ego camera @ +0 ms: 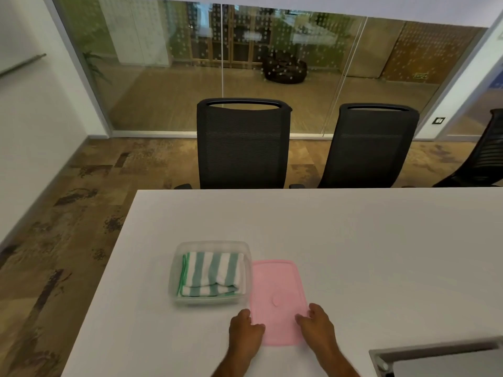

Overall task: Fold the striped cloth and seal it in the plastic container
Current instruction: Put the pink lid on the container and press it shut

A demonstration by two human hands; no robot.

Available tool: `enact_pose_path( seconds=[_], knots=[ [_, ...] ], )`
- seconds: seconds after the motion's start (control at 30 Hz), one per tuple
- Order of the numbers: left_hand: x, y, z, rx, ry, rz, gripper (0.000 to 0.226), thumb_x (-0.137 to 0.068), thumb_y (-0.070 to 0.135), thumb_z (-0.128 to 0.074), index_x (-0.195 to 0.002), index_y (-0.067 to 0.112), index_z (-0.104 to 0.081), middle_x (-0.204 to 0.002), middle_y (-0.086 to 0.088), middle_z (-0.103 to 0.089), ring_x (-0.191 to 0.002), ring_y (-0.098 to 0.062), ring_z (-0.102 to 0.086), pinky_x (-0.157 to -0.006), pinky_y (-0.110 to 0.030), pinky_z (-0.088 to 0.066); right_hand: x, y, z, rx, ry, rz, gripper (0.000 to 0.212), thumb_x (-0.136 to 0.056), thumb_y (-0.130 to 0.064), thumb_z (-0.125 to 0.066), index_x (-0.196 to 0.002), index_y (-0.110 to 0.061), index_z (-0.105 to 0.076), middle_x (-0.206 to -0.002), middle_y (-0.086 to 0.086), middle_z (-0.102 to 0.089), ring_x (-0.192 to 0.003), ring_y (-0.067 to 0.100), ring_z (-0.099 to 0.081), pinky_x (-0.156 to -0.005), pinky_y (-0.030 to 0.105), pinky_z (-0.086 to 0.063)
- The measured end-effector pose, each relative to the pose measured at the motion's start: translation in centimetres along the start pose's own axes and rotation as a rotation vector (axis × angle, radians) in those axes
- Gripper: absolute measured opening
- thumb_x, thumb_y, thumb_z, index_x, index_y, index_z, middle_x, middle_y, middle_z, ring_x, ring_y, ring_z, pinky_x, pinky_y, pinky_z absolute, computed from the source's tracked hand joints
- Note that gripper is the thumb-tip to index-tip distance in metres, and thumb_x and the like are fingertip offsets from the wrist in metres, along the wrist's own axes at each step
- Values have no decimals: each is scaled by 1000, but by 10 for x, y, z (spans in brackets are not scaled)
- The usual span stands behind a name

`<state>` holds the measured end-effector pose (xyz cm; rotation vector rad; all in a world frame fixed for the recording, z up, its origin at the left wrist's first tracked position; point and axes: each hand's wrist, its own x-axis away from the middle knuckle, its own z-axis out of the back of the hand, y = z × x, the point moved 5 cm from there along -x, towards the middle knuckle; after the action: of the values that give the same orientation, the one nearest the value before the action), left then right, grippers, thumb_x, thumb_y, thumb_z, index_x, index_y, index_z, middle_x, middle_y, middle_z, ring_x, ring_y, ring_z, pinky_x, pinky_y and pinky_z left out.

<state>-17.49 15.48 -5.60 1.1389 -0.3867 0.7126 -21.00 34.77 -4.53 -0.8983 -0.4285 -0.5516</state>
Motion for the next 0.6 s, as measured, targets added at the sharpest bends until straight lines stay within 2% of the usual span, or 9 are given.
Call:
enact_pose_path(
  seconds=[0.07,0.13,0.2,0.27,0.37,0.43,0.53,0.6],
  knots=[
    [3,1,3,10,42,-47,32,-72,5,-67,-103,11,-69,-101,-8,-73,-92,-21,-68,-76,-24,-49,0,5,4,-40,9,-35,57,-85,-22,-64,-138,-8,-46,-136,14,-58,-122,32,-55,-99,32,-40],
    [9,4,5,60,83,-99,31,-69,5,-71,-95,20,-65,-97,-4,-69,-89,-18,-65,-78,-24,-49,1,12,9,-89,42,-64,57,-86,-22,-63,-139,-8,-46,-140,15,-55,-125,34,-53,-106,38,-39],
    [15,10,4,111,78,-143,30,-66,4,-73,-87,22,-60,-93,-2,-68,-86,-18,-64,-79,-31,-54,3,18,15,-152,94,-94,53,-87,-23,-63,-136,-9,-49,-140,15,-55,-125,36,-52,-108,43,-38],
    [23,17,-3,148,16,-178,29,-65,1,-71,-84,20,-58,-88,-1,-70,-76,-19,-68,-71,-36,-60,5,24,22,-215,148,-112,49,-88,-25,-63,-133,-9,-53,-137,16,-58,-124,37,-52,-108,45,-38],
    [36,29,-9,143,-17,-283,27,-66,4,-65,-78,25,-53,-83,3,-75,-65,-11,-70,-66,-30,-60,7,27,30,-354,186,-122,44,-89,-32,-65,-126,-9,-60,-127,17,-64,-117,37,-57,-106,51,-42],
    [45,39,-9,145,17,-387,28,-70,8,-63,-73,32,-48,-79,6,-75,-62,-5,-71,-65,-27,-56,9,21,33,-458,172,-93,39,-90,-33,-64,-121,-11,-63,-121,14,-66,-112,34,-61,-105,55,-44],
    [58,53,-1,157,99,-555,33,-77,10,-68,-71,36,-48,-64,14,-70,-52,-2,-62,-57,-21,-51,16,-7,39,-634,90,-21,34,-92,-37,-59,-118,-16,-62,-123,9,-64,-111,28,-60,-107,51,-43],
    [67,63,12,132,166,-666,35,-79,11,-70,-76,40,-52,-64,18,-70,-57,3,-63,-58,-15,-51,24,-33,45,-739,21,30,41,-94,-43,-54,-124,-16,-58,-126,8,-62,-116,27,-56,-107,49,-41]
  ],
)
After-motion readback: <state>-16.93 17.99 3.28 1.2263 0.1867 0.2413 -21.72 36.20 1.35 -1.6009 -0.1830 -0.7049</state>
